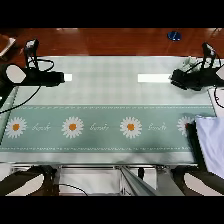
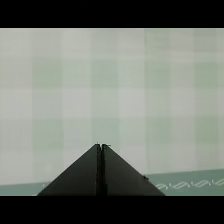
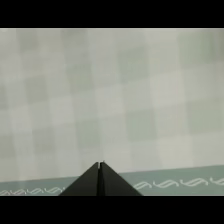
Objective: Fold the shirts.
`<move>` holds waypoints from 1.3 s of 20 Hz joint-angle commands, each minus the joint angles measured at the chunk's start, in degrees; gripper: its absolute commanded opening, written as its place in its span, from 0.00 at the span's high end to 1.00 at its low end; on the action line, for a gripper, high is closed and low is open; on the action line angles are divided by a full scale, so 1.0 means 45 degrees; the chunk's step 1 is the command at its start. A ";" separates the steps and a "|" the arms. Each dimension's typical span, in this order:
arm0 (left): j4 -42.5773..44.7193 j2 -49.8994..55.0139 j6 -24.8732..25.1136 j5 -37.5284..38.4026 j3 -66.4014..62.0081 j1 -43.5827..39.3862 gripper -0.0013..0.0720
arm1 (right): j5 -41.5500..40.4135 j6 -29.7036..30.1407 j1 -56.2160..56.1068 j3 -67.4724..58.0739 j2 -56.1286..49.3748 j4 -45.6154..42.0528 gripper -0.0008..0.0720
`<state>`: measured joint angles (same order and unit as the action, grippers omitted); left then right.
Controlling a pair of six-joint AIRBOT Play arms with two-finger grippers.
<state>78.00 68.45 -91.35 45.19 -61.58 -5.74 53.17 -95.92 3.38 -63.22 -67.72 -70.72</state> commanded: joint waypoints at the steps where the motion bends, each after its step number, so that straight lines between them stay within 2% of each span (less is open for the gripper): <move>1: 0.0005 0.0000 0.0000 -0.1642 0.0000 0.0000 0.96 | -0.1642 0.0000 0.0005 0.0005 0.0010 -0.0539 0.96; 4: 0.0000 0.0000 0.0000 -0.3492 -0.0005 0.0000 0.96 | -0.2837 0.0000 0.0005 0.0005 0.0010 -0.1141 0.96; 6: 0.0010 0.0049 0.0010 -0.3886 0.0000 0.0000 0.96 | -0.3560 0.0000 0.0005 0.0005 0.0005 -0.1336 0.94; 7: 0.0019 0.0155 0.0063 -0.4114 0.0000 0.0005 0.88 | -0.4056 0.0010 0.0005 0.0005 0.0005 -0.1797 0.76; 8: 0.0015 0.0330 0.0044 -0.4303 0.0000 0.0005 0.61 | -0.4376 0.0000 0.0005 0.0005 -0.0010 -0.2239 0.56; 9: 0.0024 0.0544 0.0102 -0.4376 -0.0005 0.0000 0.30 | -0.4653 0.0000 0.0005 0.0005 -0.0083 -0.2769 0.56; 11: 0.0063 0.0855 0.0680 -0.4245 -0.0005 0.0000 0.29 | -0.5581 -0.0010 0.0010 -0.0010 -0.0607 -0.4804 0.42; 13: 0.0063 0.1132 0.1632 -0.4279 -0.0005 0.0000 0.30 | -0.5401 -0.0729 0.0505 -0.0874 -0.2021 -0.6271 0.42; 17: 0.0063 0.1700 0.2089 -0.4104 0.0000 0.0000 0.30 | -0.2657 -0.1234 0.2278 -0.4546 -0.5984 -0.5945 0.42; 19: 0.0063 0.1904 0.3837 -0.3672 0.0000 -0.0097 0.30 | -0.1107 -0.1035 0.2987 -0.6125 -0.7631 -0.4760 0.42; 20: 0.0068 0.1957 0.4342 -0.3313 0.0000 -0.0204 0.30 | -0.0729 -0.0923 0.3235 -0.6577 -0.8189 -0.4211 0.42; 24: -0.0005 0.2137 0.4439 -0.3026 -0.0005 -0.0330 0.30 | 0.0534 -0.0913 0.3521 -0.7553 -0.9583 -0.3973 0.44; 25: 0.0005 0.2220 0.4056 -0.3007 -0.0005 -0.0374 0.30 | 0.0729 -0.0913 0.3521 -0.7553 -0.9690 -0.3925 0.49; 26: 0.0000 0.2297 0.3657 -0.2900 -0.0005 -0.0403 0.30 | 0.1010 -0.0646 0.3521 -0.7553 -0.9719 -0.3555 0.81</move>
<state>78.24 77.91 -73.52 30.70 -61.58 -7.14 51.99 -100.03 18.39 -95.04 -108.25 -89.36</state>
